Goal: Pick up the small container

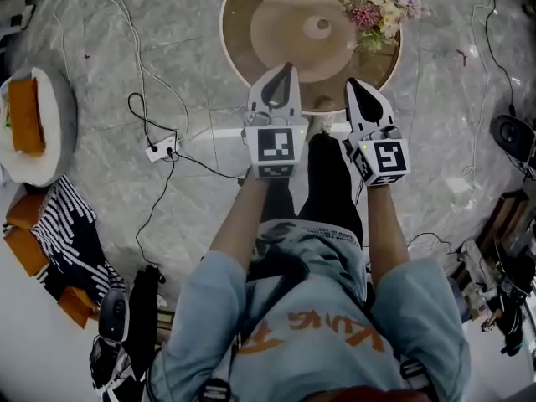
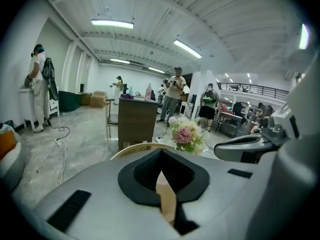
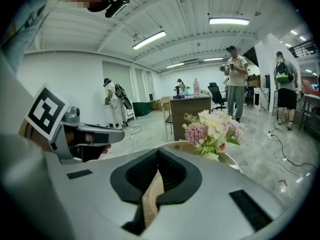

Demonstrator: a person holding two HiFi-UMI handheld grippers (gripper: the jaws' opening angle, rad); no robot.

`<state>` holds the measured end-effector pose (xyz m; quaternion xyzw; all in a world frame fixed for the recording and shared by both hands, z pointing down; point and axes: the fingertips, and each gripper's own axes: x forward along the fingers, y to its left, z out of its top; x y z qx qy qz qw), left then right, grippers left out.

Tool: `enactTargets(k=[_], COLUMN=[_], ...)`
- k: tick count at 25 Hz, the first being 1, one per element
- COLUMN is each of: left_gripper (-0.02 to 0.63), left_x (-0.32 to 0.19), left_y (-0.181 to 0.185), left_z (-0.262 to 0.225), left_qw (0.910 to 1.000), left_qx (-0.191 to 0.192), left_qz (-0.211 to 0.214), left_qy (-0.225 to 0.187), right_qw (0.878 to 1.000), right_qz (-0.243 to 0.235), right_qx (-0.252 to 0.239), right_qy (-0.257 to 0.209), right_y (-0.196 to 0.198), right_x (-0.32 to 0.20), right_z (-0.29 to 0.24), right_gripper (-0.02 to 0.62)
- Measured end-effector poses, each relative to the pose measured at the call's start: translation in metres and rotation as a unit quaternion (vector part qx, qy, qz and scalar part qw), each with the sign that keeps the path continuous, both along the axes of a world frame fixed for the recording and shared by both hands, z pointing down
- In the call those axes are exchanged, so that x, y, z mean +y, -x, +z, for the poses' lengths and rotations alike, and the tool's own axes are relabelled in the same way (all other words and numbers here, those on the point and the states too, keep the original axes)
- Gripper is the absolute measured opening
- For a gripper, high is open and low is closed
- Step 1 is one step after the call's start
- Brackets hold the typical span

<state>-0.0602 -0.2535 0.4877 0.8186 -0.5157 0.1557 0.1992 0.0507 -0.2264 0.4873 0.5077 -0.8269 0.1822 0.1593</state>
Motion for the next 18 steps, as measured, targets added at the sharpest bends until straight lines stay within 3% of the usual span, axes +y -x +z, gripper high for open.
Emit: enactTargets(k=[4,8,12,15,18], left_gripper=[0.023,0.023,0.023,0.023,0.023], left_x=[-0.019,-0.034,-0.041,-0.041,-0.037], left_y=[-0.005,-0.003,-0.005,-0.011,-0.014], left_z=[0.047,0.091,0.127,0.146,0.16], left_qw=[0.9998,0.9988,0.9985,0.9986,0.9986], left_qx=[0.002,0.007,0.008,0.005,0.001], left_qz=[-0.016,-0.042,-0.044,-0.039,-0.034], left_qy=[0.011,0.024,0.032,0.035,0.041], right_qw=[0.999,0.999,0.999,0.999,0.999], right_qz=[0.037,0.03,0.016,0.004,-0.006], right_qx=[-0.01,-0.012,-0.009,-0.006,0.008], right_qy=[0.021,0.028,0.032,0.043,0.046], right_y=[-0.017,-0.01,-0.006,-0.01,-0.014], right_x=[-0.025,-0.044,-0.054,-0.058,-0.065], right_z=[0.059,0.103,0.14,0.168,0.193], right_gripper=[0.014,0.015,0.052,0.142,0.149])
